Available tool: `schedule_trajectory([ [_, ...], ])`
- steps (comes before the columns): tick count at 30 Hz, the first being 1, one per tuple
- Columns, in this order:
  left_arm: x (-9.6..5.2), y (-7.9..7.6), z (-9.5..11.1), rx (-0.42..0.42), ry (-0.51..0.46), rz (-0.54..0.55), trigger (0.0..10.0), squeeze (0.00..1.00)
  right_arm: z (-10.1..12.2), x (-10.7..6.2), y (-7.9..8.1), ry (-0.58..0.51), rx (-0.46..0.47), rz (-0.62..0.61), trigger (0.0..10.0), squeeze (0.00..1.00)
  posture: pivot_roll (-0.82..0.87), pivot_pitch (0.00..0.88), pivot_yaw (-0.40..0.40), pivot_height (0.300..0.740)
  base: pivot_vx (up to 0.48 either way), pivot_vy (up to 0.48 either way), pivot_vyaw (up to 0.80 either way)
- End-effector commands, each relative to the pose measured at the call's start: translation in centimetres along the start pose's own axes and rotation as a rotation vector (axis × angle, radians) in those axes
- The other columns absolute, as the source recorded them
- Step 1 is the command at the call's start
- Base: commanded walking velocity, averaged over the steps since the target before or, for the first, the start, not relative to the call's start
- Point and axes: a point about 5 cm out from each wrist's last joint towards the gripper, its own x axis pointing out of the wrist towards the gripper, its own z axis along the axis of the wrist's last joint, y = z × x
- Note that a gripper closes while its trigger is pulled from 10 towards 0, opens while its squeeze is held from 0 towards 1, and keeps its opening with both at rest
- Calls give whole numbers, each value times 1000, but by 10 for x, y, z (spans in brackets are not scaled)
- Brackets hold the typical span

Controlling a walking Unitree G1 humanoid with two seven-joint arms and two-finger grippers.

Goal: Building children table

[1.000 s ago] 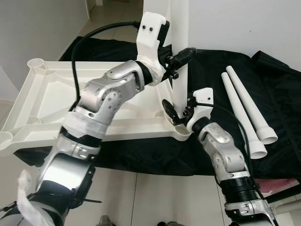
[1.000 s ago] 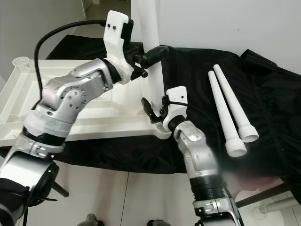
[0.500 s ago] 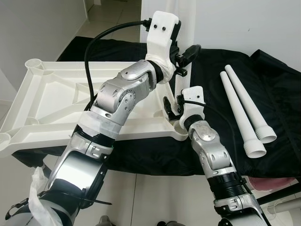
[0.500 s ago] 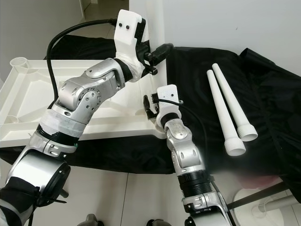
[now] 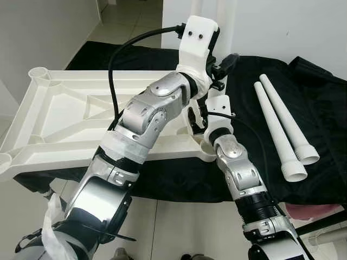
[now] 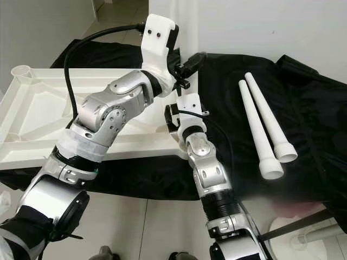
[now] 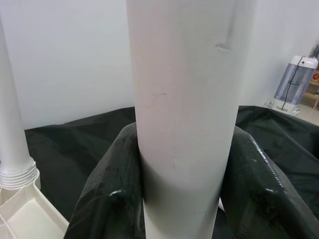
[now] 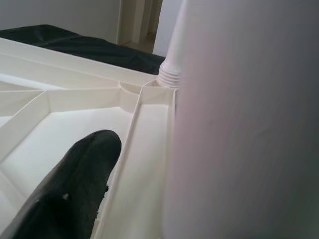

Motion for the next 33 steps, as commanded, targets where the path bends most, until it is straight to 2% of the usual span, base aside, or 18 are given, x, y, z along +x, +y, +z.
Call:
schedule_trajectory([
  [1,0,-6,6,22,-29,-16,10000,0,-2,1,-5,4,-4,-21,4824,0,13,86,-31,740,0,0,0],
  [2,0,-6,6,22,-29,-14,10000,0,-2,1,-5,3,-3,-22,4824,0,13,86,-31,740,0,0,0],
  [3,0,-6,6,22,-31,-13,10000,0,-3,1,-5,7,0,-30,0,0,12,85,-30,740,0,0,0],
  [5,1,-7,6,23,-32,-12,10000,0,-4,1,-6,14,9,-43,314,0,11,87,-29,740,0,0,0],
  [7,1,-7,6,24,-33,-13,10000,0,-5,1,-6,19,17,-49,314,0,12,87,-27,740,0,0,0],
  [8,1,-7,7,25,-34,-15,10000,0,-5,1,-6,21,18,-51,0,0,13,87,-27,740,0,0,0],
  [18,2,-10,7,51,-28,-25,10000,0,-8,0,-5,30,32,-57,78,0,13,85,-20,740,0,0,0],
  [19,2,-11,6,53,-29,-28,10000,0,-8,0,-6,32,26,-63,10000,0,13,84,-20,740,0,0,0],
  [22,2,-11,6,42,-31,-34,10000,0,-8,1,-7,35,31,-68,10000,0,12,84,-19,740,0,0,0],
  [23,2,-12,6,31,-35,-39,10000,1000,-8,1,-7,35,31,-71,10000,0,12,83,-19,740,0,0,0],
  [24,2,-12,6,-7,-42,-52,10000,1000,-8,1,-7,36,36,-75,10000,0,12,83,-19,740,0,0,0],
  [26,1,-13,7,-29,-51,-61,10000,1000,-8,1,-7,38,46,-78,10000,0,12,83,-19,740,0,0,0],
  [31,-4,-21,12,-27,-75,-147,10000,1000,-8,2,-12,49,85,-105,10000,0,12,81,-19,740,0,0,0],
  [32,-5,-23,14,-50,-86,-167,10000,294,-9,2,-13,53,97,-114,10000,0,13,81,-21,740,0,0,0],
  [33,-5,-23,14,-50,-86,-167,10000,294,-9,2,-13,53,97,-114,10000,0,13,81,-21,740,0,0,0],
])
